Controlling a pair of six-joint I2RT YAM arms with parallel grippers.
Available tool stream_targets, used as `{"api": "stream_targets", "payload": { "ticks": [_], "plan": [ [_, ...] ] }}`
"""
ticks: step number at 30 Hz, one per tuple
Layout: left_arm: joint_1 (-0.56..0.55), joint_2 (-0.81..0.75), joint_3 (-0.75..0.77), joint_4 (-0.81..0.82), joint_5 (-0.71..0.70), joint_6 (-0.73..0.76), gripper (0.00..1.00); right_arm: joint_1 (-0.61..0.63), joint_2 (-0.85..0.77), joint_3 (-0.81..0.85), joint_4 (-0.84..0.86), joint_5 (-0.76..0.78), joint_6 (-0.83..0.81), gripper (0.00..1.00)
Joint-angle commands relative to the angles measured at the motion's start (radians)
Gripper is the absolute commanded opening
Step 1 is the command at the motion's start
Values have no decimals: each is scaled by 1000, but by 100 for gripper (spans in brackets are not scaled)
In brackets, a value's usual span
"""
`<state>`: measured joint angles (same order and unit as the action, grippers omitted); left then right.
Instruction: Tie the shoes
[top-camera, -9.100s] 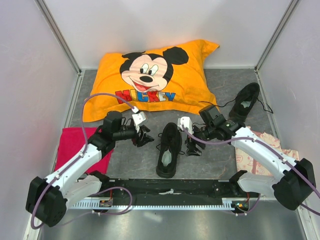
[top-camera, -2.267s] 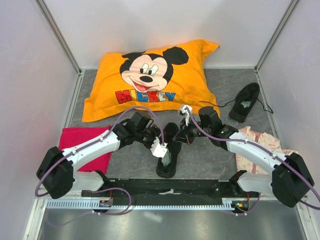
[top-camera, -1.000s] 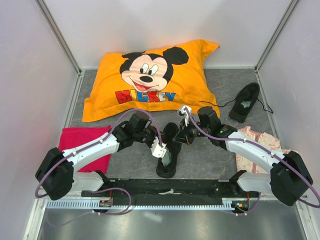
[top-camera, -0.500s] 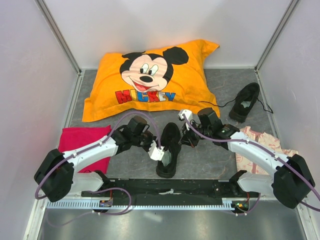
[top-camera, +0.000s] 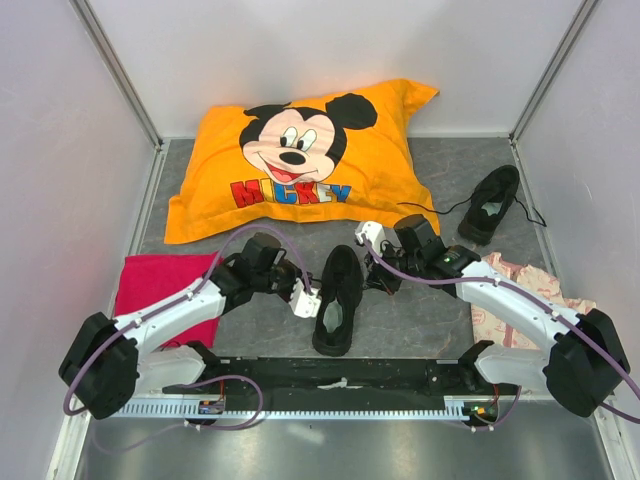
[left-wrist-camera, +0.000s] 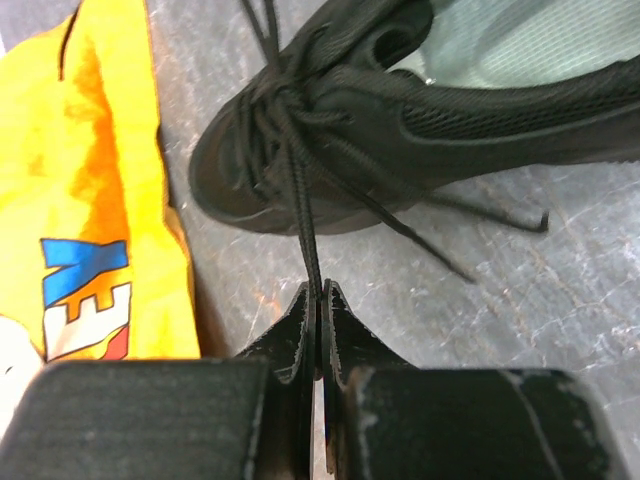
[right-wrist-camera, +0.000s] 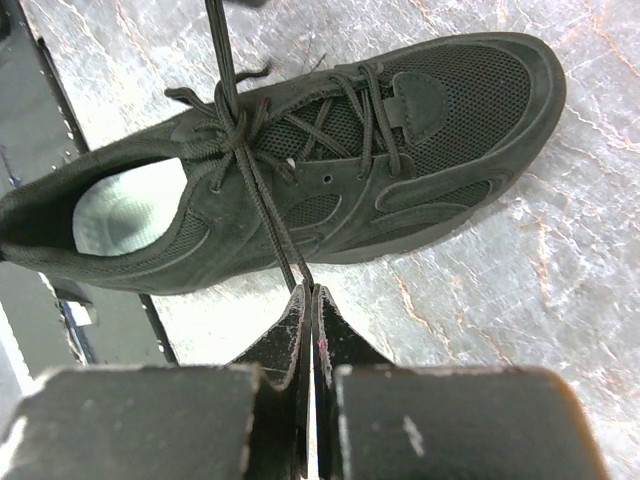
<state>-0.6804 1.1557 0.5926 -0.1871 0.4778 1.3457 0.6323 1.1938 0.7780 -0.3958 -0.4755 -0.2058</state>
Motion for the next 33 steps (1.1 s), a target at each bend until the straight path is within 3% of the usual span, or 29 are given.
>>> {"api": "stream_targets", "payload": {
  "ticks": [1, 33],
  "plan": [
    [39, -40, -20, -15, -19, -23, 2, -5, -5, 43, -90, 83, -69, 0],
    [73, -76, -100, -46, -31, 10, 2, -6, -11, 14, -202, 255, -241, 0]
  ]
}}
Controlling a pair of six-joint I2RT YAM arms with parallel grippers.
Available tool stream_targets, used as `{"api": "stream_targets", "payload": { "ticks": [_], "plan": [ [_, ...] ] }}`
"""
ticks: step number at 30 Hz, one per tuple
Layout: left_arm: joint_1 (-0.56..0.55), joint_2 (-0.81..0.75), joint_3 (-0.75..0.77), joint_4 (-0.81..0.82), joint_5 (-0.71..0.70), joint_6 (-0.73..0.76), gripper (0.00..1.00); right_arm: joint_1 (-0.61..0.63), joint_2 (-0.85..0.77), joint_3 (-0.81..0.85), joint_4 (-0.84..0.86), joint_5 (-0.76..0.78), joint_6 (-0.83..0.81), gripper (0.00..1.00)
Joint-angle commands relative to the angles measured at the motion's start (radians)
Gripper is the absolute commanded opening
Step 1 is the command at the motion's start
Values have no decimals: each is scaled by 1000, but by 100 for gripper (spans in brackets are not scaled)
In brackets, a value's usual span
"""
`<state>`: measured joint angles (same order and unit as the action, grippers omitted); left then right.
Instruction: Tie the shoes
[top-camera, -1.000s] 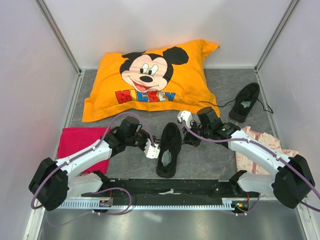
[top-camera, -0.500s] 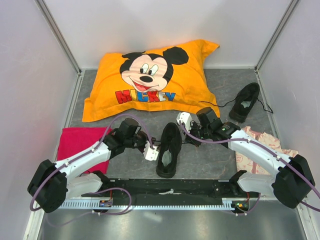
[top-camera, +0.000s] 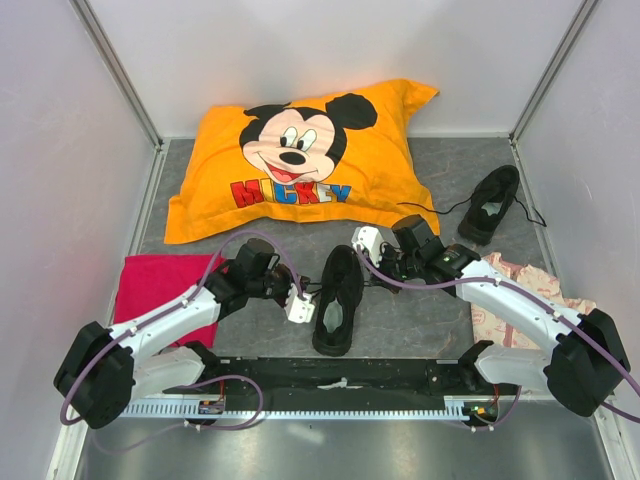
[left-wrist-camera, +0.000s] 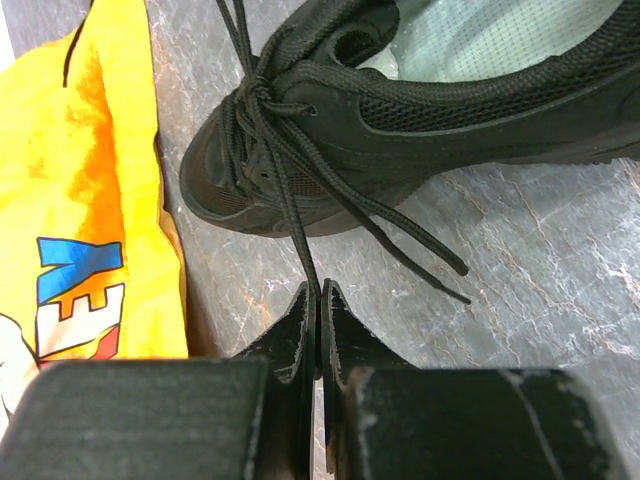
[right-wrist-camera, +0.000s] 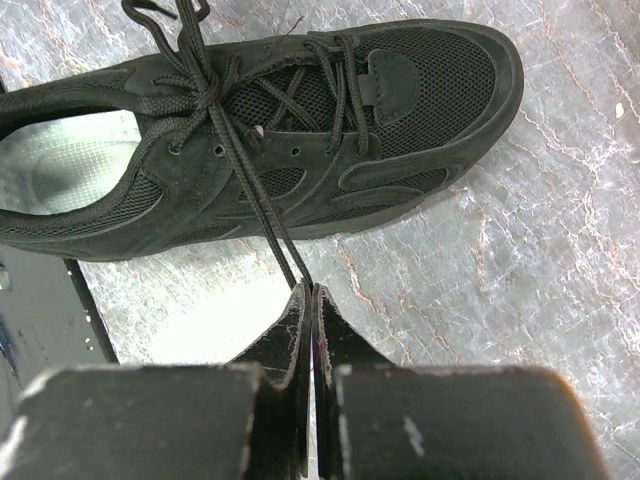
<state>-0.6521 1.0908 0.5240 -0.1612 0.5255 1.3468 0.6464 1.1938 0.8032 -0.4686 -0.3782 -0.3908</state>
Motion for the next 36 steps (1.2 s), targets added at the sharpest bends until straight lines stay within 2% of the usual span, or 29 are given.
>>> {"api": "stream_targets", "payload": {
  "ticks": [1, 30, 36],
  "plan": [
    [45, -8, -32, -70, -79, 9, 1, -21, -8, -15, -131, 159, -59, 0],
    [85, 3, -68, -89, -71, 58, 1, -24, -42, -96, -157, 213, -148, 0],
    [75, -12, -33, -98, -26, 46, 1, -27, -36, -75, -153, 181, -137, 0]
  ]
}}
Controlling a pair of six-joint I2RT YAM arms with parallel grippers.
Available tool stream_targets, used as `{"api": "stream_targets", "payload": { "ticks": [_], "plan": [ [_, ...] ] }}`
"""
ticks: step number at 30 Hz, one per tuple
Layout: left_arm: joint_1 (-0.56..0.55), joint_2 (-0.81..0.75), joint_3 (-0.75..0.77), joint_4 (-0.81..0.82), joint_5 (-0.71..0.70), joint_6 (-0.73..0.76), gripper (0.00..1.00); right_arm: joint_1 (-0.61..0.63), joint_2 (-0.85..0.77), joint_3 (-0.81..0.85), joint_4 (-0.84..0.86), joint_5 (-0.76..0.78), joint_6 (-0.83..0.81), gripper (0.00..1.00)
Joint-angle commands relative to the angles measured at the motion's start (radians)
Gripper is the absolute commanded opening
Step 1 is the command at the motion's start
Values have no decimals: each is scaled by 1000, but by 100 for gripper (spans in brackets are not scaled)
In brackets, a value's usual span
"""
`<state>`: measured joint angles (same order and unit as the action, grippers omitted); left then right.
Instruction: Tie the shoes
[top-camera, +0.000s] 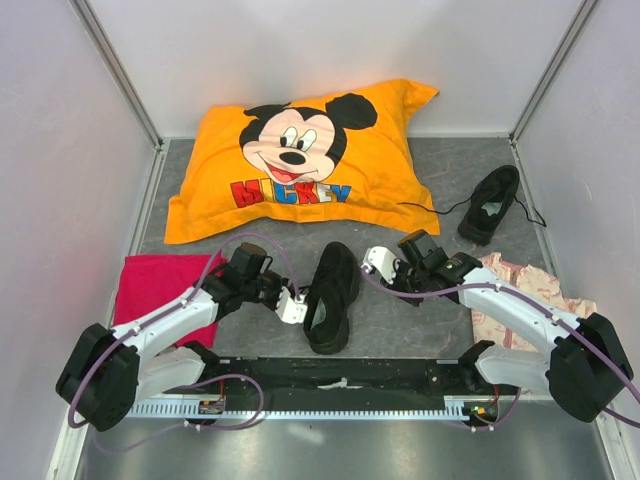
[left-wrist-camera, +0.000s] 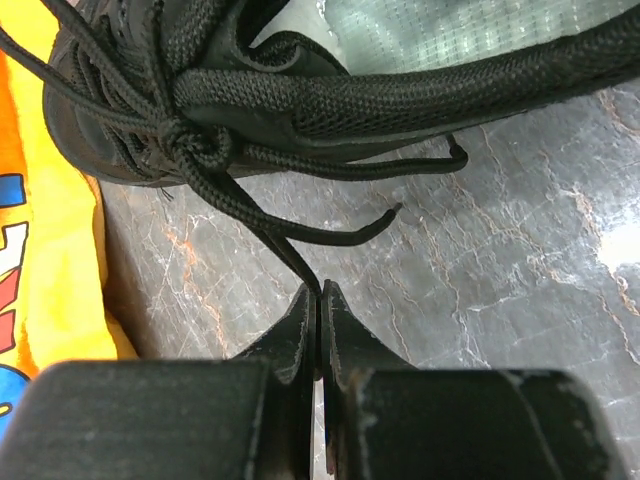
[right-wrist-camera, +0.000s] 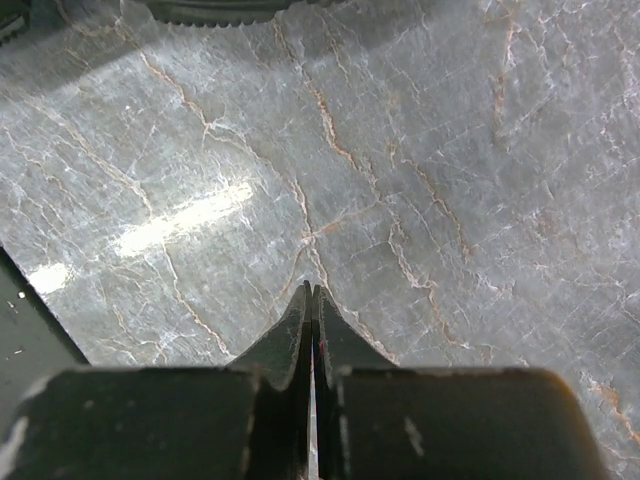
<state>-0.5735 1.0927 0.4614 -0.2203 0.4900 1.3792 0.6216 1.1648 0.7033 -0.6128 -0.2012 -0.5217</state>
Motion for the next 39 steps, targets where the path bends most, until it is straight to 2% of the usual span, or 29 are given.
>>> {"api": "stream_targets", "payload": {
  "ticks": [1, 4, 5, 6, 8, 9, 10, 11, 12, 14, 15, 17, 19, 20, 22, 23, 24, 25, 27, 31, 36, 39],
  "plan": [
    [-32, -20, 49, -47, 30, -38, 1, -2, -10, 31, -7, -30, -1, 0],
    [-89, -14, 115, -48, 30, -97, 2, 0, -8, 56, 16, -69, 15, 0],
    [-97, -2, 140, -47, 32, -112, 2, -2, -2, 65, 18, -70, 22, 5],
    [-103, 2, 151, -50, 38, -130, 2, -2, 4, 87, 16, -73, 28, 17],
    [-108, 4, 167, -68, 65, -167, 12, 0, 13, 104, 10, -86, 26, 30],
    [-109, -4, 168, -73, 76, -173, 15, 0, 13, 117, 8, -87, 26, 44],
    [-111, -11, 168, -80, 97, -181, 20, -2, 9, 125, 7, -87, 32, 50],
    [-111, -20, 169, -83, 104, -190, 29, -3, 6, 131, 4, -87, 37, 55],
    [-111, -42, 171, -85, 108, -203, 35, -3, 1, 145, 2, -89, 46, 65],
    [-111, -59, 181, -94, 110, -249, 49, -10, -13, 159, -1, -98, 71, 76],
    [-109, -66, 189, -99, 105, -270, 51, -11, -17, 173, -2, -101, 78, 88],
    [-108, -88, 215, -119, 90, -331, 57, -20, -28, 191, -1, -106, 98, 96],
    [-101, -111, 238, -152, 79, -417, 60, -31, -28, 226, 1, -106, 120, 98],
    [-95, -116, 267, -163, 78, -452, 67, -36, -27, 242, 1, -106, 143, 98],
    [-69, -123, 307, -186, 79, -592, 77, -54, -13, 292, 1, -106, 175, 98],
    [-59, -119, 359, -195, 78, -648, 86, -63, -10, 311, 5, -106, 214, 98],
    [-36, -113, 388, -221, 76, -755, 89, -85, -4, 346, 7, -109, 235, 98],
    [-23, -100, 455, -238, 67, -808, 96, -98, 7, 363, 10, -113, 255, 98],
    [10, -53, 526, -273, 32, -966, 98, -144, 15, 410, 18, -118, 325, 98],
    [109, 53, 716, -425, 30, -1163, 99, -232, 45, 466, 10, -145, 454, 98],
    [257, 124, 767, -520, 59, -1351, 99, -354, 59, 479, -57, -185, 569, 98],
    [309, 163, 741, -589, 41, -1402, 99, -402, 50, 435, -111, -153, 652, 98]
  ]
}}
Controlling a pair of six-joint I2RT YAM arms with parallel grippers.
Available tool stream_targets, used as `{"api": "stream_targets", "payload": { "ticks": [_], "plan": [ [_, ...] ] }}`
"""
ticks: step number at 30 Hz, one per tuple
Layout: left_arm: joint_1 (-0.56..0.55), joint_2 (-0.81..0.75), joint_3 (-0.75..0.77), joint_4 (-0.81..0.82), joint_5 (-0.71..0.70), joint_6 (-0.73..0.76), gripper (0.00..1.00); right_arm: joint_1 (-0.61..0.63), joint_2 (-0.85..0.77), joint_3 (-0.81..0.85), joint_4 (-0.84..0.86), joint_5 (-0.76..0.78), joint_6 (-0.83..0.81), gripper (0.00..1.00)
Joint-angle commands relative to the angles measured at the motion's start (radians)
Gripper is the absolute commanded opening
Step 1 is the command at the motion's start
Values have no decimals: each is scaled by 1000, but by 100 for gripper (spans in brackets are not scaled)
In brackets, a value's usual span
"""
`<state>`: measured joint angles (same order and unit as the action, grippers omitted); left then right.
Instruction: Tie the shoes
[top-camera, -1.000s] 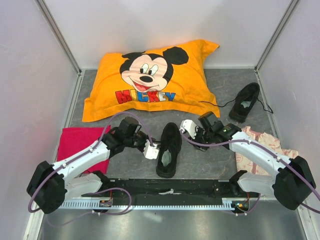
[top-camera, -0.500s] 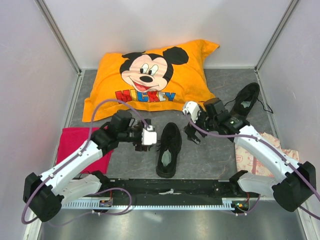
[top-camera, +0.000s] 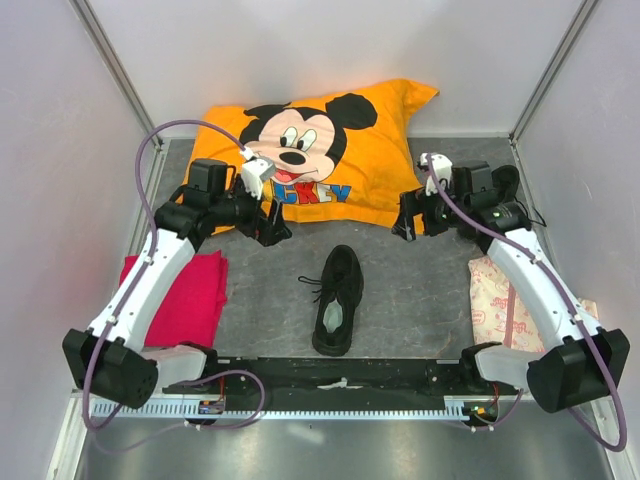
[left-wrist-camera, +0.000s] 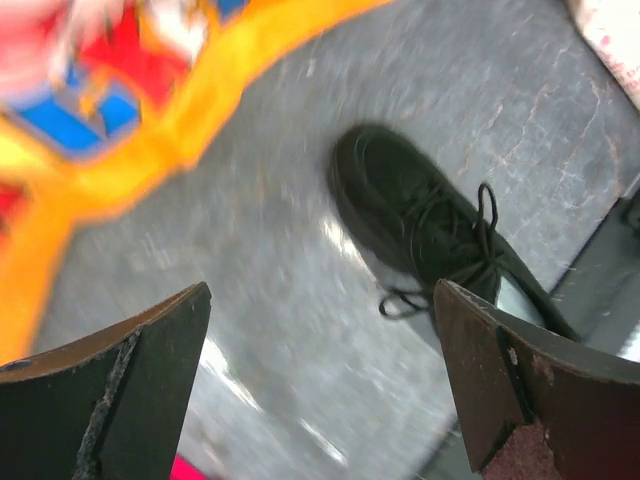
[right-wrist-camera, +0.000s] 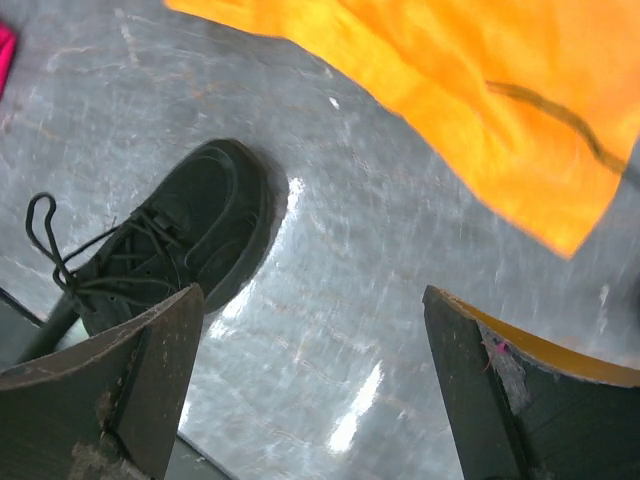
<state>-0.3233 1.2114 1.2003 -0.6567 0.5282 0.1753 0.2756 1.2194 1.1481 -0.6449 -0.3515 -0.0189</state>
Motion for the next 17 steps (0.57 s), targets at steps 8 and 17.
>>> {"api": "stream_targets", "payload": {
  "ticks": [8, 17],
  "plan": [
    [87, -79, -199, -126, -146, -217, 99, -102, -187, -234, -79, 60, 203, 98],
    [87, -154, -252, -127, -269, -197, 99, -141, -242, -237, -62, 23, 200, 98]
  ]
}}
